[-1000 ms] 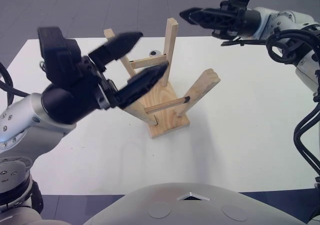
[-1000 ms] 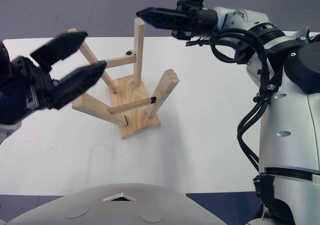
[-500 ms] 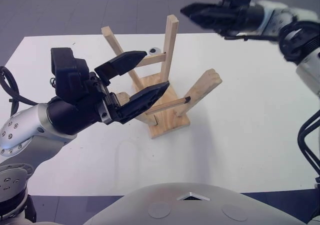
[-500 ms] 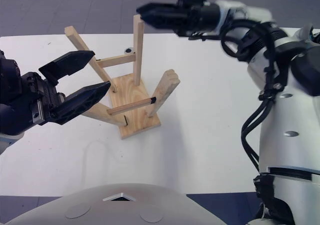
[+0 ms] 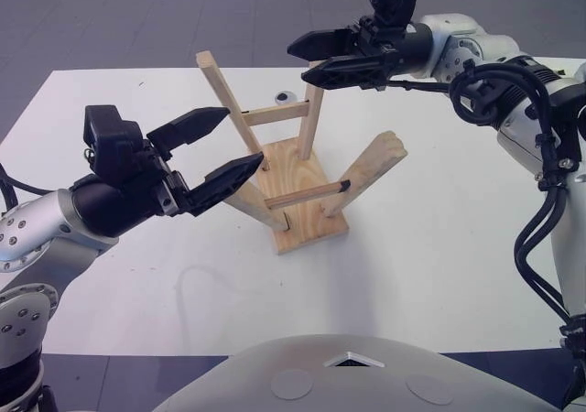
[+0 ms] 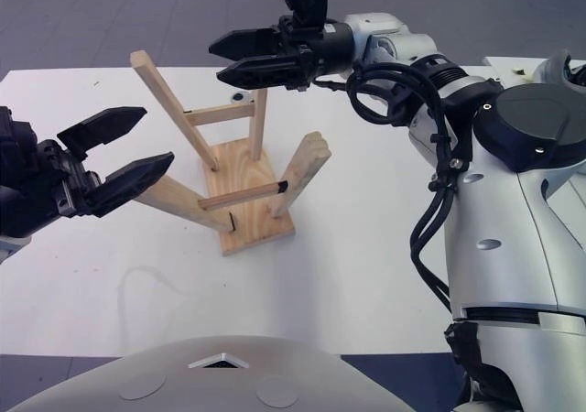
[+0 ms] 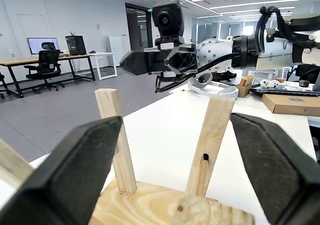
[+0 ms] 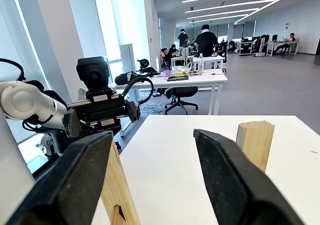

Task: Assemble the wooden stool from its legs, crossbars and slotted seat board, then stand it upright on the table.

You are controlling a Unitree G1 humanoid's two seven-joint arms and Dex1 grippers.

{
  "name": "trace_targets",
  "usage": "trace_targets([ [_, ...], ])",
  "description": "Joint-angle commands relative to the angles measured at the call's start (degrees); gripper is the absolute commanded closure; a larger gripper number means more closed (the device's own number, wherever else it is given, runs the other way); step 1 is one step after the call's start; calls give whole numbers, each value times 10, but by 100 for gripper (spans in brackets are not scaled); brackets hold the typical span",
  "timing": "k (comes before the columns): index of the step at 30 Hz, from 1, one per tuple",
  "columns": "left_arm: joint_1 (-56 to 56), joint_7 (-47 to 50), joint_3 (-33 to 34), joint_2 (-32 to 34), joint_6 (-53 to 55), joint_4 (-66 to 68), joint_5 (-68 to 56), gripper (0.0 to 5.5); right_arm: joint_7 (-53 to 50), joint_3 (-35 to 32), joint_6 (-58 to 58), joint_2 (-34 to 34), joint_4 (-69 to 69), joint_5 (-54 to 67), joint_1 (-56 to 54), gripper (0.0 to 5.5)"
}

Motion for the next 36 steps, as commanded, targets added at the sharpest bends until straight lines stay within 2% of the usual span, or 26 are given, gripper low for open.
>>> trace_targets([
  [1,-8,-18,2,4,-2,14,18,150,2,-37,139,-45,13,-5,-52,245],
  [6,-69,-52,-32,2,-5,70,51,150,2,-75,201,-56,13,-12,-51,245],
  [11,-183,-127,-102,1,1,174,101,150,2,-35,72,35,13,-9,29,245],
  [16,-238,-157,-149,-20,8,189,125,150,2,-42,38,35,13,20,0,245],
  [21,-214,-130,-133,-52,-7,166,142,150,2,-40,-20,2,13,62,-1,245],
  [24,-215,-105,-111,-69,-23,155,157,150,2,-10,-54,-25,13,92,7,245],
  [26,-226,-85,-87,-71,-27,139,147,150,2,33,-76,-52,13,95,17,245],
  [29,-193,-63,-17,-49,-9,95,106,150,2,147,-127,-113,13,58,48,245],
  [32,-20,-111,95,-28,16,87,133,150,2,272,-180,-165,13,31,83,245],
  [33,39,-133,111,-29,18,91,152,150,2,306,-198,-172,13,28,91,245],
  [35,165,-185,93,-30,18,98,206,150,2,370,-256,-166,13,21,112,245],
  [36,220,-204,60,-22,10,100,250,150,2,402,-288,-157,13,20,124,245],
])
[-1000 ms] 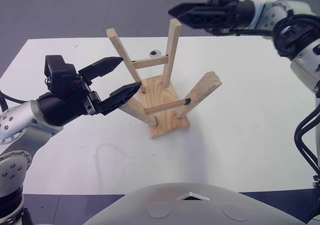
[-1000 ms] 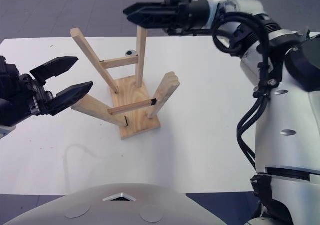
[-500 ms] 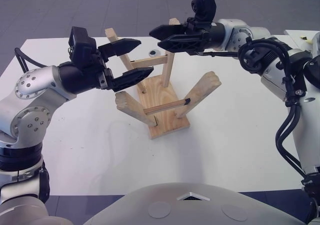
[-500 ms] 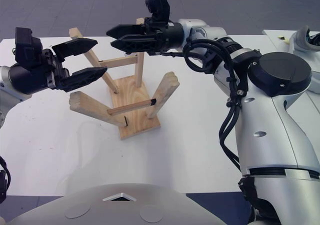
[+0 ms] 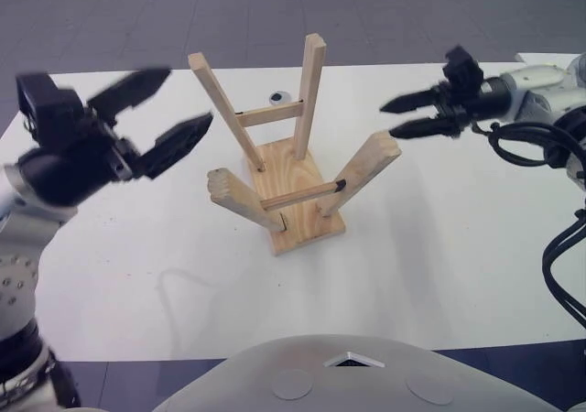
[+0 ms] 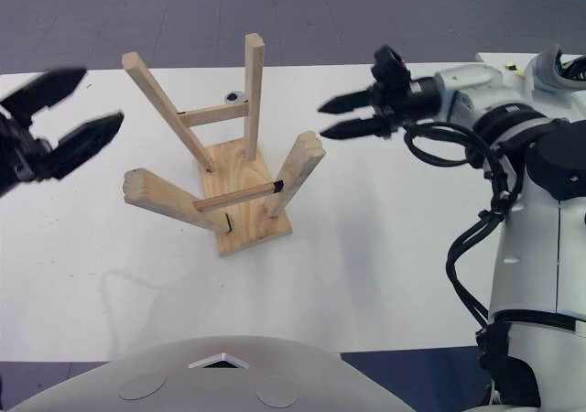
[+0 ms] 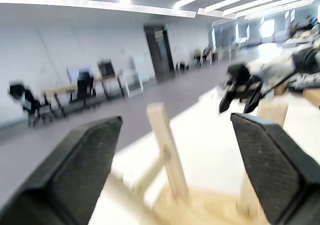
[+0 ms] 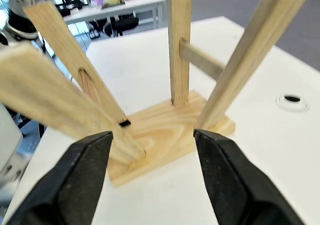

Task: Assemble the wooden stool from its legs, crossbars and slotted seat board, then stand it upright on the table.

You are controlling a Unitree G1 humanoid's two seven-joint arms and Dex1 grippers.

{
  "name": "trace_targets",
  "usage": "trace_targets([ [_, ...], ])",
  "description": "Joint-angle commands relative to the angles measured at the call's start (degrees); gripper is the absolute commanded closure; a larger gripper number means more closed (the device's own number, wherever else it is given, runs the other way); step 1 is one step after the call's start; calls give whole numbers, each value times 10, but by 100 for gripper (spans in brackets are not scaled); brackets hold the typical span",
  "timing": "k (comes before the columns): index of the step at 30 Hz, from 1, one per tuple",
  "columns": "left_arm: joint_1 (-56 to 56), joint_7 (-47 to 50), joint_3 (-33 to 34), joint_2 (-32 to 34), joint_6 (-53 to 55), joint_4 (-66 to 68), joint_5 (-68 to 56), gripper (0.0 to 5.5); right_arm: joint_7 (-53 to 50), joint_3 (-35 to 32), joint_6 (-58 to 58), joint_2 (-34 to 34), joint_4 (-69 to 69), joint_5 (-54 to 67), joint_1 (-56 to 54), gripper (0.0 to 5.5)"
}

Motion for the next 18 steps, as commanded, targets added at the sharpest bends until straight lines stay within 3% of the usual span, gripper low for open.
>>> trace_targets([
  [1,192,-76,-79,24,-7,9,125,150,0,110,-112,22,13,-4,37,245],
  [4,243,-87,-187,24,-45,38,228,150,-19,172,-186,66,13,30,80,245],
  [8,177,-68,-275,-35,-93,123,282,150,-80,252,-248,147,2,71,146,245],
  [13,110,-38,-359,-104,-144,203,341,150,-94,318,-214,221,-91,162,200,245],
  [18,56,-27,-422,-128,-147,222,374,150,-84,356,-196,271,-182,265,232,245],
])
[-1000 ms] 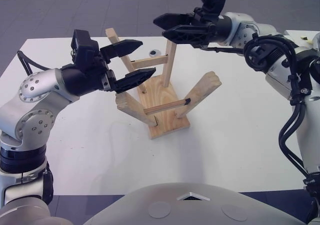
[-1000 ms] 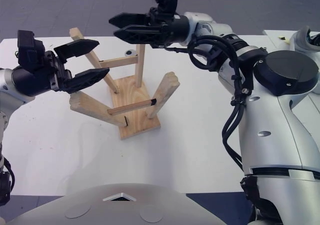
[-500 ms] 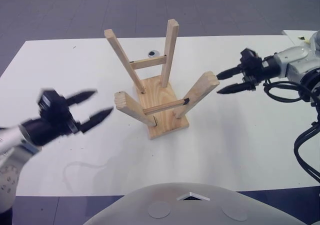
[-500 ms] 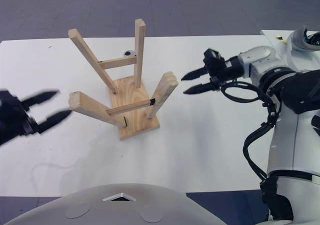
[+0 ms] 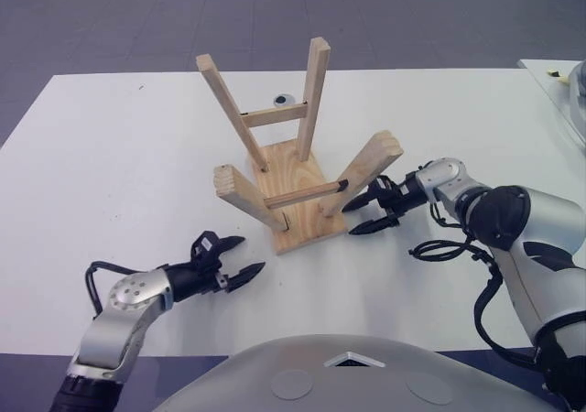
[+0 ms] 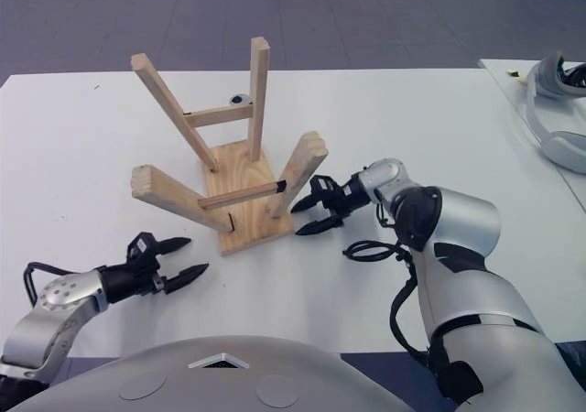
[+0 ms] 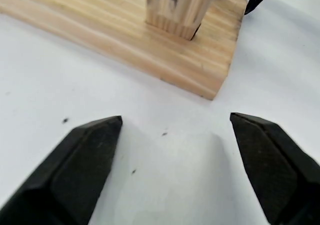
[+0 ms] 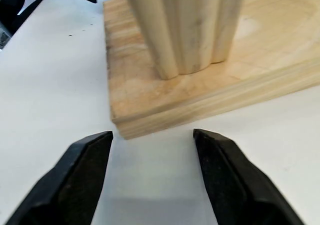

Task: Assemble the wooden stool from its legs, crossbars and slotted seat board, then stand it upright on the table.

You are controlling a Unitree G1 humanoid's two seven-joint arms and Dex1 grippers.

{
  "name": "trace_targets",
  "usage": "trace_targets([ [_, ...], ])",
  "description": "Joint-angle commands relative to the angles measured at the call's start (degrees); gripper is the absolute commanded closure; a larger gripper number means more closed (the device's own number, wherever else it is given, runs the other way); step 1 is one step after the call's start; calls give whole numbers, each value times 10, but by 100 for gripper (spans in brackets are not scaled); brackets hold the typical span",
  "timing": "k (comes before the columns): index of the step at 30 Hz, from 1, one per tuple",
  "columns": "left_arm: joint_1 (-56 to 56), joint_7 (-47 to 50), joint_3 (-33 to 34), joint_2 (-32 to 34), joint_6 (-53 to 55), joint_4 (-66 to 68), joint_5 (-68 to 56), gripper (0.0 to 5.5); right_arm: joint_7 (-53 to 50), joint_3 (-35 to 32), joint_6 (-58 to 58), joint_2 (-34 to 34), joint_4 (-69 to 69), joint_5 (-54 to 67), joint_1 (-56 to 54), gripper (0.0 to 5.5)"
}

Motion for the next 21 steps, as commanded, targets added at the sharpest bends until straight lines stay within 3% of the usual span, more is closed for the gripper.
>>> trace_targets([
  [1,-33,10,-35,-9,6,21,33,150,7,30,17,40,-63,71,25,245],
  [9,-27,38,19,8,-21,31,42,150,76,92,25,125,-144,187,55,245],
  [14,-48,66,77,18,-82,67,67,150,80,91,-8,129,-32,226,-5,245],
  [21,-40,64,86,-4,-94,40,48,150,36,93,14,119,-53,281,-24,245],
])
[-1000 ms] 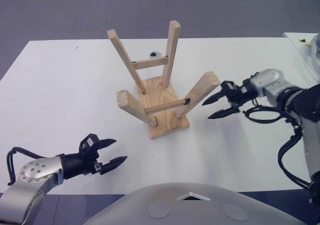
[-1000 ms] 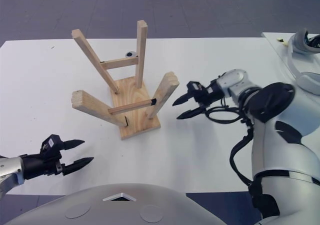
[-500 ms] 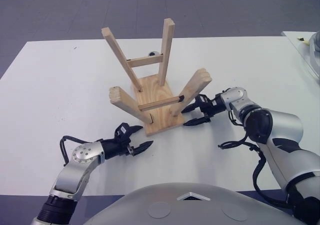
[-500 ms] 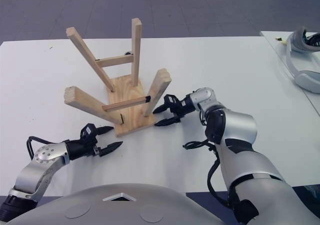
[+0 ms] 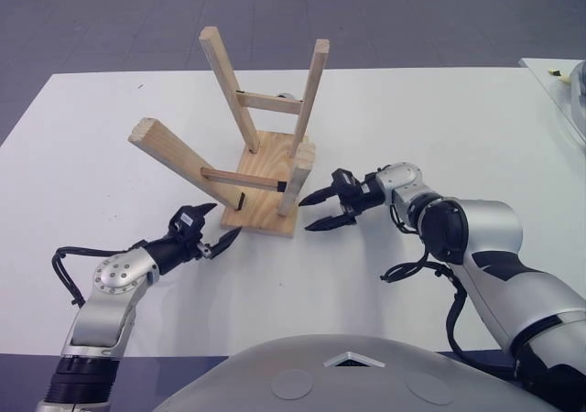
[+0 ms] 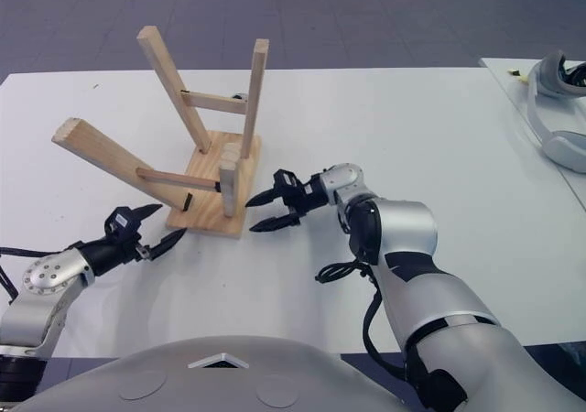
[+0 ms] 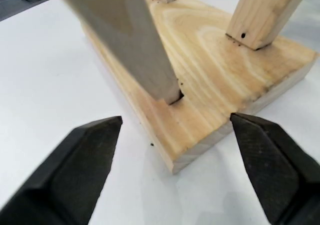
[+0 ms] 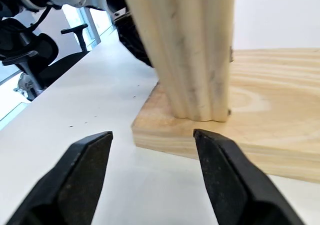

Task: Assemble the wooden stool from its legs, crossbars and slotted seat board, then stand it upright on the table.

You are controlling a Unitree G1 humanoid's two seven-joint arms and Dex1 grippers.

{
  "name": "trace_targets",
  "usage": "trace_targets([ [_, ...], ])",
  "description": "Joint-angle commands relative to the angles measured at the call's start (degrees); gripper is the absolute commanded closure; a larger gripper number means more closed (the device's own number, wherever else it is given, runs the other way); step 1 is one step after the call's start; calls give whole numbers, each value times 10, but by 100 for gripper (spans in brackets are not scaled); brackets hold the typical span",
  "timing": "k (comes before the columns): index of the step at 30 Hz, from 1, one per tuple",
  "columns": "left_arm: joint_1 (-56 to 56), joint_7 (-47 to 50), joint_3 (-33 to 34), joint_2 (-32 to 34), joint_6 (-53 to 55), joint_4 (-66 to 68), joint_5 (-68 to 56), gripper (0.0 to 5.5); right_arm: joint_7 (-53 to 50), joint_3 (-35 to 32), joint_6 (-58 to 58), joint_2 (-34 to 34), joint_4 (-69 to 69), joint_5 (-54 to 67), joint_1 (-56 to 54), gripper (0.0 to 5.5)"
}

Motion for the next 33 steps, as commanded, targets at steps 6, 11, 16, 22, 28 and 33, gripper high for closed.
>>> trace_targets([
  [6,-4,11,18,-20,-8,-14,-12,150,-139,5,194,11,-278,119,19,245],
  [11,-43,9,-23,-31,-1,-24,0,150,-262,-5,333,24,-436,205,16,245],
  [16,-83,6,-77,-45,10,-35,17,150,-342,5,394,24,-518,251,9,245],
  [22,-33,10,-7,-8,-6,-31,9,150,-362,36,468,13,-627,293,21,245],
  [28,-23,32,171,14,69,-161,-161,150,-416,-16,596,11,-773,426,-27,245],
  [33,-198,114,301,124,165,-267,-456,150,-409,36,774,-1,-1108,613,53,245],
])
